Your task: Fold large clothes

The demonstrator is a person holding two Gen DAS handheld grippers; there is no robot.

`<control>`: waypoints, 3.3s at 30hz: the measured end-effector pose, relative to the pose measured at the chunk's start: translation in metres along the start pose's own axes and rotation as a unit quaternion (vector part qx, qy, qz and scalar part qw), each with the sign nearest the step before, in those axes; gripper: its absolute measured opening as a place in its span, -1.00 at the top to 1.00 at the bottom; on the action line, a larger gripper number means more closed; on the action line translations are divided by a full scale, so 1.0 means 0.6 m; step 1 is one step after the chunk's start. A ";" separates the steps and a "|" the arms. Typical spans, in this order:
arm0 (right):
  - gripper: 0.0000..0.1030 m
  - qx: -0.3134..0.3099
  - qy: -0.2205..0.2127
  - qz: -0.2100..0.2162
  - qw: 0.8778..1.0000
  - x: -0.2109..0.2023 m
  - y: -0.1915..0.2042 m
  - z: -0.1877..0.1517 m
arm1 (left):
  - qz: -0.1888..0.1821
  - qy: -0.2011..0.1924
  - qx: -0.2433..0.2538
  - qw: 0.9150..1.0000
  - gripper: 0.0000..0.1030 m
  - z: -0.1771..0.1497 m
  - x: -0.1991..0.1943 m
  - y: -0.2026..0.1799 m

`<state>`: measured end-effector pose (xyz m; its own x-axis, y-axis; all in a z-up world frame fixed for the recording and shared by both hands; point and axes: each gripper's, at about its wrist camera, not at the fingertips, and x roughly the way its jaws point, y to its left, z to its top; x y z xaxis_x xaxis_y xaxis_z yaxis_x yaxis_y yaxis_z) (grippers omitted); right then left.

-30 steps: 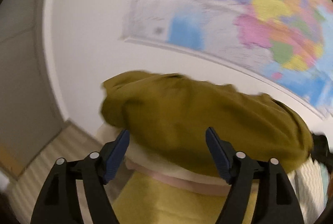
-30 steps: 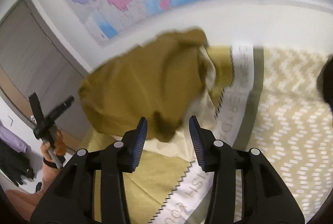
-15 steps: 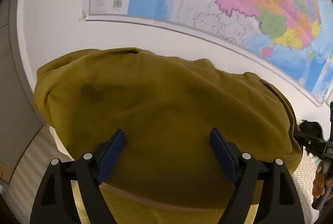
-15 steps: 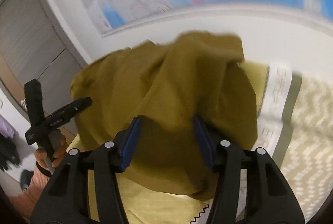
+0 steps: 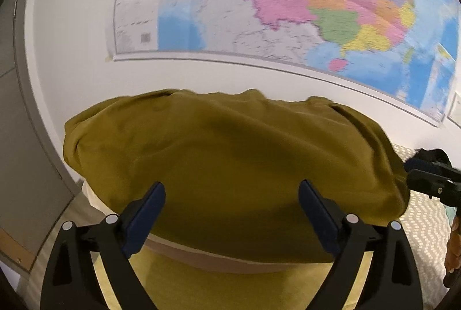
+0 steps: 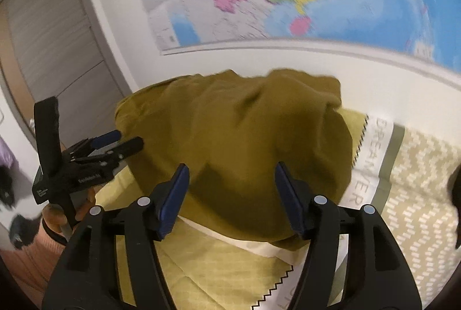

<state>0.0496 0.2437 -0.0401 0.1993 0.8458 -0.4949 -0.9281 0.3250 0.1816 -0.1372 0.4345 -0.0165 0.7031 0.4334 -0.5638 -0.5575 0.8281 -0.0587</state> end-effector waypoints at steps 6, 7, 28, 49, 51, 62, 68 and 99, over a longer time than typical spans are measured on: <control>-0.19 -0.028 0.012 -0.010 0.999 0.024 0.021 -0.008 | -0.014 0.001 0.011 1.000 -0.84 -0.013 -0.003 -0.032; -0.19 -0.026 0.021 -0.013 0.999 0.035 0.018 -0.012 | -0.015 0.002 0.012 1.000 -0.85 -0.016 -0.001 -0.036; -0.53 -0.010 0.011 -0.010 1.000 0.007 0.022 -0.047 | 0.012 0.024 -0.001 1.000 -0.87 -0.056 0.003 -0.068; -0.87 -0.033 -0.025 -0.023 0.999 -0.047 0.060 -0.090 | 0.037 0.009 -0.033 0.999 -0.87 -0.082 -0.078 -0.094; -0.87 -0.035 -0.027 -0.027 0.999 -0.050 0.063 -0.095 | 0.041 0.006 -0.033 0.999 -0.87 -0.084 -0.086 -0.097; -0.89 -0.038 -0.045 -0.028 0.998 -0.079 0.076 -0.116 | 0.057 -0.007 -0.032 0.998 -0.87 -0.097 -0.120 -0.106; -0.89 -0.042 -0.050 -0.031 0.997 -0.092 0.083 -0.129 | 0.067 -0.008 -0.028 0.997 -0.87 -0.108 -0.130 -0.111; -0.89 -0.044 -0.050 -0.021 0.998 -0.121 0.104 -0.162 | 0.076 -0.007 -0.030 0.997 -0.87 -0.138 -0.169 -0.114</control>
<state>-0.0531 0.1615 -0.0755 0.2649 0.8714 -0.4130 -0.9412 0.3268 0.0858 -0.2069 0.3041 -0.0234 0.6139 0.5584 -0.5580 -0.6839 0.7292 -0.0228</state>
